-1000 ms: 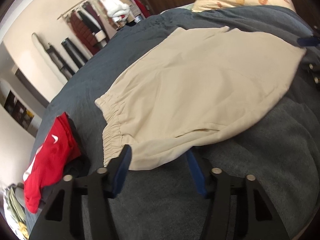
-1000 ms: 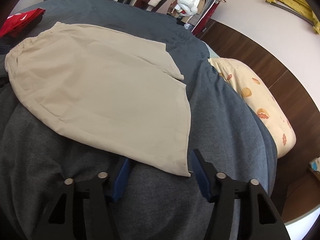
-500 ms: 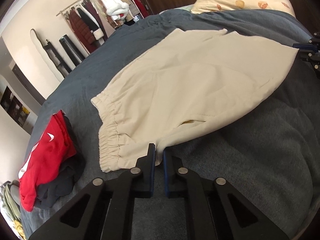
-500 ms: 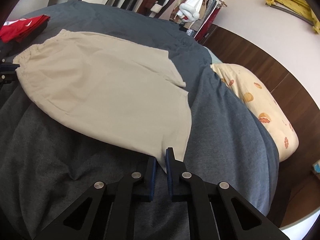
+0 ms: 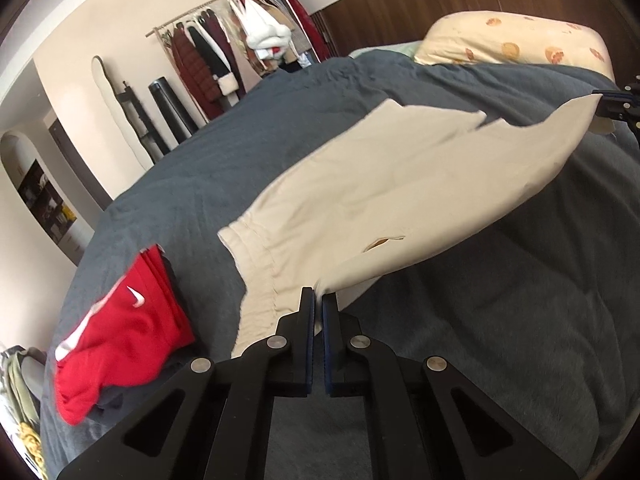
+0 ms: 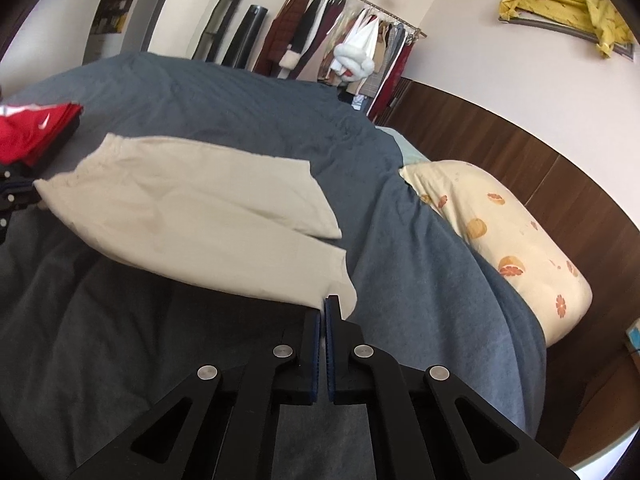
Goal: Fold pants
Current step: 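Lift the waistband with both grippers and fold it over onto the leg hems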
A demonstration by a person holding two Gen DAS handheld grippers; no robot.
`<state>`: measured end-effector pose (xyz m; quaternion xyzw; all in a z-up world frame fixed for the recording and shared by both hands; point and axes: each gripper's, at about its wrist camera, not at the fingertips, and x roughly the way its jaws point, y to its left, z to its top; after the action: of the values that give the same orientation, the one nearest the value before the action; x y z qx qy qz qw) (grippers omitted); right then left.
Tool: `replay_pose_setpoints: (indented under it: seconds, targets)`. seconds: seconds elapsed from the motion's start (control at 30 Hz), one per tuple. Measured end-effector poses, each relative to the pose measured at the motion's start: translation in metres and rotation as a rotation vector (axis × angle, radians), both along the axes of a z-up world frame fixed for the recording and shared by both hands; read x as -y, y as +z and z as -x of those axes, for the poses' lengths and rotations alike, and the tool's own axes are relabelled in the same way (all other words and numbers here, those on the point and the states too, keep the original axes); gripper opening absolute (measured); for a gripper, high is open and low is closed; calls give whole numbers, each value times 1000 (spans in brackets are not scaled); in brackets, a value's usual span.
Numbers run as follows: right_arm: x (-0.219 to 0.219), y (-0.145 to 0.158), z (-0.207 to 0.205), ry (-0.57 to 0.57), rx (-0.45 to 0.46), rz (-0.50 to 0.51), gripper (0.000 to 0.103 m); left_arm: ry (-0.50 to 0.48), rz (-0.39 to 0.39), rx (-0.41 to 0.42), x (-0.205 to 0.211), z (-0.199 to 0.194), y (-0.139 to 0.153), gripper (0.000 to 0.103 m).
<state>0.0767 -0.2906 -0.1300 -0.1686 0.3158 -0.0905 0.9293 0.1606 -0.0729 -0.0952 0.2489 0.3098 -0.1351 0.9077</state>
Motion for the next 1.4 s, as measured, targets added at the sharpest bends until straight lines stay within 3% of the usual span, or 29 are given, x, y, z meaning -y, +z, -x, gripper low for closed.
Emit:
replay_pose_setpoints:
  seconds: [0.37,0.73,1.1,1.4]
  targets:
    - [10,52,-36,40,78,-29,1,37,38,38,0,-30,40,4]
    - [5,102,-122,67,73,-10,1,71,38,54,0,-87,77,4]
    - [7,97,-228,56,-53,-5,1,88,1,-15,9,-156,70,4]
    - [7,58,-318,58,-184,-5,1,88,-7,-150,11,-219,34,4]
